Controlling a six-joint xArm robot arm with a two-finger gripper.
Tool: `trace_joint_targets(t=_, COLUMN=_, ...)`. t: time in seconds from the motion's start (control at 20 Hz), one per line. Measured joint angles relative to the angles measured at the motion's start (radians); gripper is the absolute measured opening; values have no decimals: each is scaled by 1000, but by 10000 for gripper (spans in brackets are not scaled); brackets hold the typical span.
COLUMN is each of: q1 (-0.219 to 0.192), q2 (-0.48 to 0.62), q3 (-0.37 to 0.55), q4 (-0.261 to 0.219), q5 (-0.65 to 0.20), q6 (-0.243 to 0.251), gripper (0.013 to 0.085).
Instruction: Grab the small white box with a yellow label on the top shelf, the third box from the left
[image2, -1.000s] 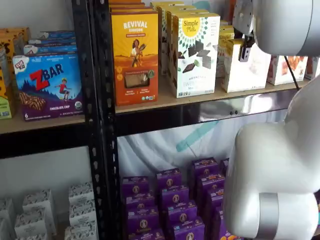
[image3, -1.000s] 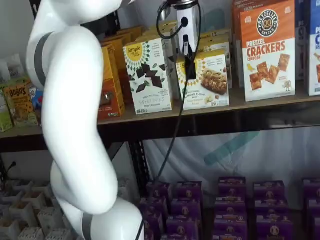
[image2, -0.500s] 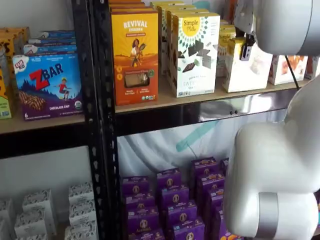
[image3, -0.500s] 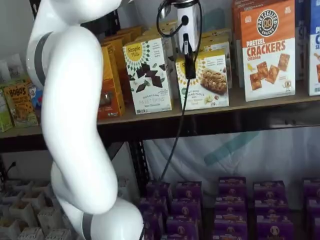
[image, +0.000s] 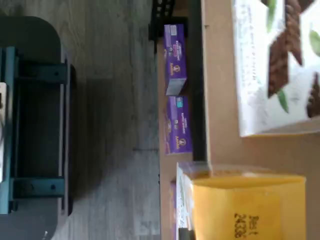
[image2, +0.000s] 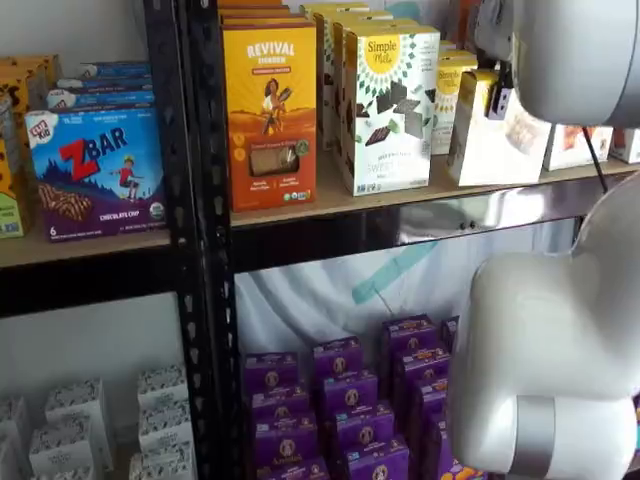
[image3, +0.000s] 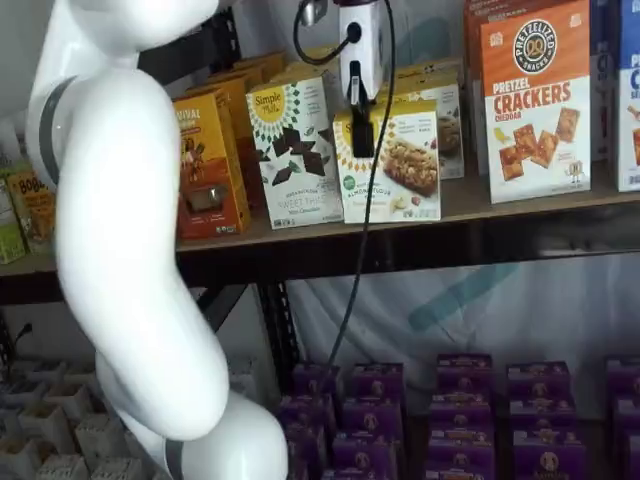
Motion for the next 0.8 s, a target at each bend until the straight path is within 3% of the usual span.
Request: trace_joint_targets(t=0.8, q1=-12, q2=-165, q3=154, q4=-30, q5=70, q6=-16, gripper=330)
